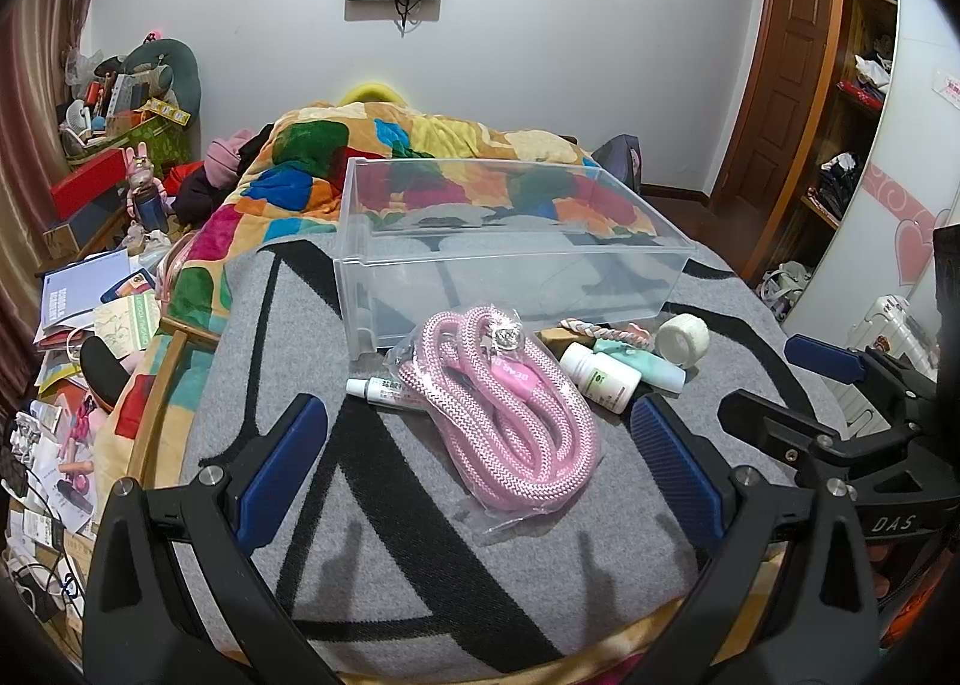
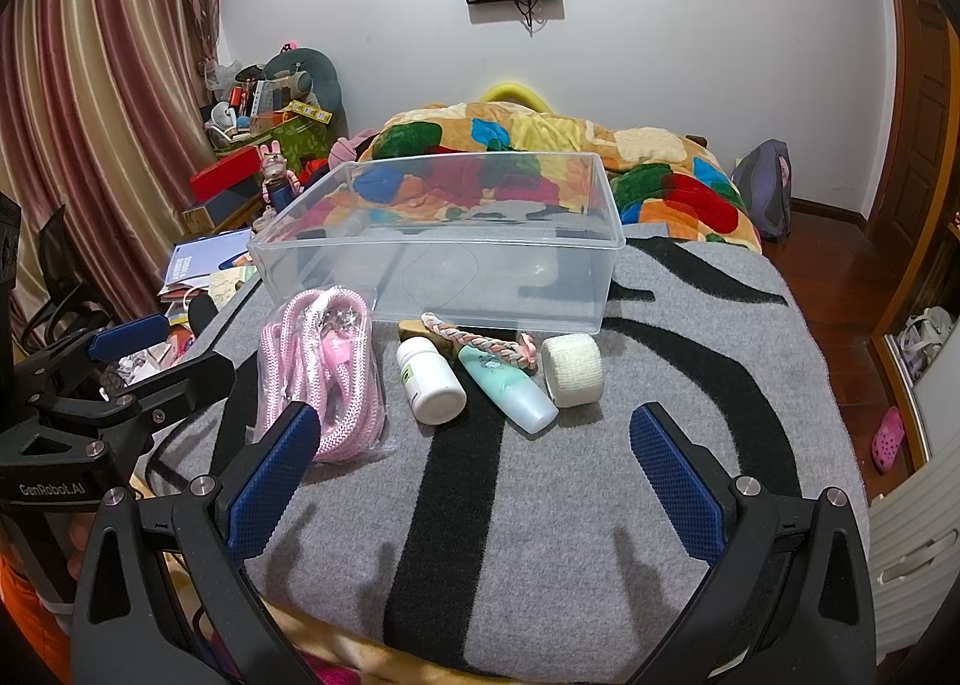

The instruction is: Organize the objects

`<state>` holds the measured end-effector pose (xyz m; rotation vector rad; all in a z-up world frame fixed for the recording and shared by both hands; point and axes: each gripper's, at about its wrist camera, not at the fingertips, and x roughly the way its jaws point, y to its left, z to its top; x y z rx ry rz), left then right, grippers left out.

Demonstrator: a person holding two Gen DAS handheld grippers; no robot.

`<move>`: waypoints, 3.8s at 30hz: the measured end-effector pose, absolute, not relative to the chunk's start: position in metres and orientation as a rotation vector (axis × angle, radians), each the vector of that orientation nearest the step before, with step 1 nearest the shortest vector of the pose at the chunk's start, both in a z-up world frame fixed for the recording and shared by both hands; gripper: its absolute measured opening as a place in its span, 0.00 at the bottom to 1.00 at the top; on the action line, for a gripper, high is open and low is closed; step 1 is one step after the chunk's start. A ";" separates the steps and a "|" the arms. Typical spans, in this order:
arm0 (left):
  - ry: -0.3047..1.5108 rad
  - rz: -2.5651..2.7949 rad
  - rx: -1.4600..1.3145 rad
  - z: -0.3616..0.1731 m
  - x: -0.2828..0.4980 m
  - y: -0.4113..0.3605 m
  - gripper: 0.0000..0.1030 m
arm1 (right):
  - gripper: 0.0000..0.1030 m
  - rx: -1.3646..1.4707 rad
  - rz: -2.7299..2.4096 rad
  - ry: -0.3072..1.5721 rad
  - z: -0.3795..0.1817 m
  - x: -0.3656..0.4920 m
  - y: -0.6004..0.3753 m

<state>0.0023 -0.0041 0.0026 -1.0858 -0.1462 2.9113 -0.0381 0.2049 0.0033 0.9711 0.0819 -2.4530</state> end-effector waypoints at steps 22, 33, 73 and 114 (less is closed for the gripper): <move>-0.147 2.912 -1.083 0.003 0.002 -0.003 1.00 | 1.00 0.975 -2.452 0.081 0.003 -0.036 0.203; -0.147 2.912 -1.084 0.003 0.002 -0.004 1.00 | 1.00 0.979 -2.453 0.070 0.003 -0.036 0.203; -0.185 2.824 -1.470 -0.060 -0.044 -0.009 1.00 | 0.29 1.199 -2.417 -0.006 -0.045 -0.126 0.224; -0.266 2.863 -1.034 0.056 -0.071 -0.046 0.54 | 0.22 0.928 -2.438 0.033 0.053 -0.131 0.180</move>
